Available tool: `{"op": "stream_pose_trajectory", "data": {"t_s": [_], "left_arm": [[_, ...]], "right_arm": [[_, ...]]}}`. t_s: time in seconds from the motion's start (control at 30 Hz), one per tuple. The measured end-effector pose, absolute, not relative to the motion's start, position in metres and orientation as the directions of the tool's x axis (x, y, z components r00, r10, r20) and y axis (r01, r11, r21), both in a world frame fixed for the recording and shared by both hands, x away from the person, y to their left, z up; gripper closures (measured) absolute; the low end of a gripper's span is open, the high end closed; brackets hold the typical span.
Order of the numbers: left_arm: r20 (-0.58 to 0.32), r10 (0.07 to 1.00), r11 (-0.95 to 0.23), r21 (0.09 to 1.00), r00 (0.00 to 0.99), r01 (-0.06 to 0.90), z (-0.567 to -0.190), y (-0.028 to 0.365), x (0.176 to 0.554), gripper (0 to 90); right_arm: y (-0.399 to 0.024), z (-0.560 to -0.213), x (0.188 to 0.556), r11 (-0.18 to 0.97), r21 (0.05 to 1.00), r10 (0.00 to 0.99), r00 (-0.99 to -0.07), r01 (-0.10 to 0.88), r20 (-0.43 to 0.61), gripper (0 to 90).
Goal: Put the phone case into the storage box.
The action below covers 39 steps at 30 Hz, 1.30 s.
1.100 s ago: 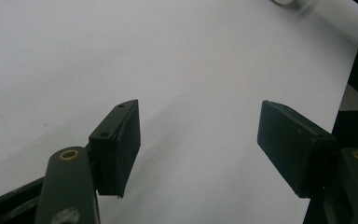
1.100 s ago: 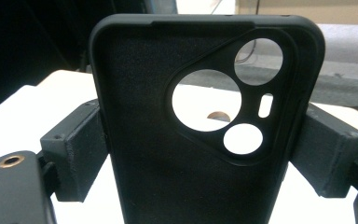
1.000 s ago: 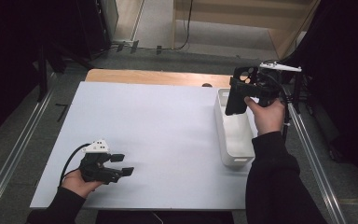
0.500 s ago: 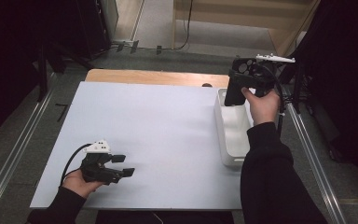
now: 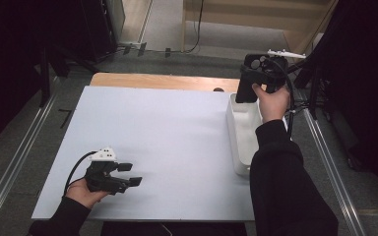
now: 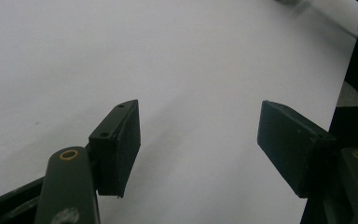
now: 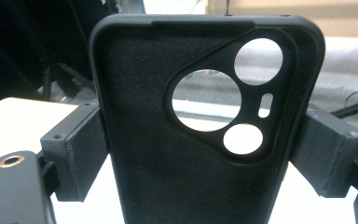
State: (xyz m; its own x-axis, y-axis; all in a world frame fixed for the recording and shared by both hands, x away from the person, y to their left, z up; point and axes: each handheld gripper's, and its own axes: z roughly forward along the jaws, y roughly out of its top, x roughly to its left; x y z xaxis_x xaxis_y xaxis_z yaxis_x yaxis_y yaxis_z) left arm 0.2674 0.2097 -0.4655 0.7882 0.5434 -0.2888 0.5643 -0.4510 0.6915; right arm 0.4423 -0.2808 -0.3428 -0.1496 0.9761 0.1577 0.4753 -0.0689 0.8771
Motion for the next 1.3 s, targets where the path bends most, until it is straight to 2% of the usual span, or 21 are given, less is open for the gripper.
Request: {"op": "stream_pose_trajectory", "data": {"t_s": [0.33,0.43,1.3], "left_arm": [[-0.283,0.547,-0.45,0.694,0.788,0.562,-0.465,0.21,0.267,30.1],[-0.286,0.547,-0.449,0.693,0.787,0.564,-0.464,0.211,0.267,30.1],[-0.283,0.548,-0.444,0.699,0.787,0.561,-0.464,0.212,0.267,30.1]], "right_arm": [[-0.282,-0.349,0.457,-0.108,0.866,0.979,-0.1,0.487,0.179,11.6],[-0.279,-0.353,0.46,-0.092,0.872,0.985,-0.083,0.48,0.15,11.6],[-0.274,-0.376,0.47,-0.083,0.853,0.987,-0.077,0.515,0.142,11.6]]}}
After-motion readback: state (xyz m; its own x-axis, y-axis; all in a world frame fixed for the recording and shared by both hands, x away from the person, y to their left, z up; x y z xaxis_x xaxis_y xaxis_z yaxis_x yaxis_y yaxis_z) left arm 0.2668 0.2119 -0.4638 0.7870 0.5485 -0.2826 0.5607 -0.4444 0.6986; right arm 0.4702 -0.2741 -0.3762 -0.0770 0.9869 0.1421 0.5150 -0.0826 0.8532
